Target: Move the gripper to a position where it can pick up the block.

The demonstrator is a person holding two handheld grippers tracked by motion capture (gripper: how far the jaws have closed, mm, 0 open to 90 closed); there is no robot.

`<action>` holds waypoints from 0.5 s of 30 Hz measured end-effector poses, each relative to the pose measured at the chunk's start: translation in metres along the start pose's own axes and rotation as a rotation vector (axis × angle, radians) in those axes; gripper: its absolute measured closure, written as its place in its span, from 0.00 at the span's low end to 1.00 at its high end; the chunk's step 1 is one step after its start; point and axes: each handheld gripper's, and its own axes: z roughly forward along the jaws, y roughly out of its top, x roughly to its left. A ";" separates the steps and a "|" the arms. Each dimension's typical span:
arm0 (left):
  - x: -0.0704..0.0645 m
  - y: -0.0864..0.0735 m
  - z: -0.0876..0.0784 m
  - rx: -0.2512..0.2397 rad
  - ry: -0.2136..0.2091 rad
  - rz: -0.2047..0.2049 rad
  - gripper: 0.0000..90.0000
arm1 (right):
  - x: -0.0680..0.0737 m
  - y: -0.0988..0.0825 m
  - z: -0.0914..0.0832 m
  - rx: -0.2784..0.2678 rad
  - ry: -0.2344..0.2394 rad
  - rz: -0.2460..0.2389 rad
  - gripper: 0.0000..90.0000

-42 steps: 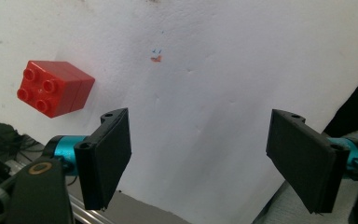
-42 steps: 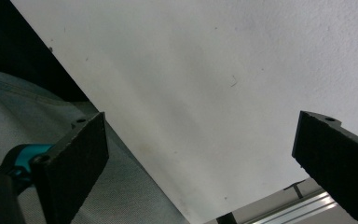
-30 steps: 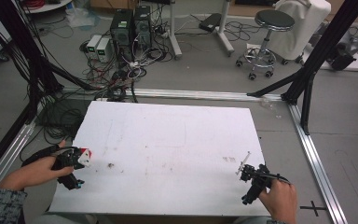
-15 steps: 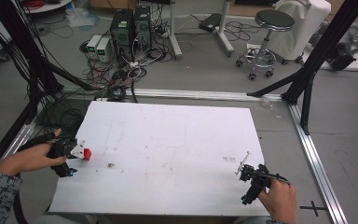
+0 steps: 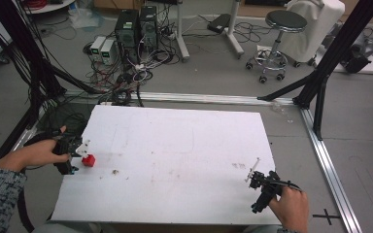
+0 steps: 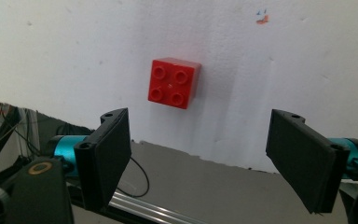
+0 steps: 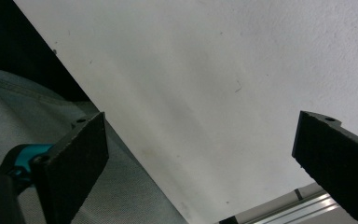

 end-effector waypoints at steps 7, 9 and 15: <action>0.014 -0.001 0.010 -0.011 -0.052 0.062 0.25 | 0.001 0.001 0.001 0.003 0.004 0.001 0.03; 0.017 0.000 0.014 -0.009 -0.054 0.069 0.25 | 0.001 0.001 0.002 0.006 0.005 -0.002 0.03; 0.023 0.000 0.024 -0.011 -0.056 0.095 0.25 | 0.001 0.002 0.002 0.009 0.004 -0.012 0.03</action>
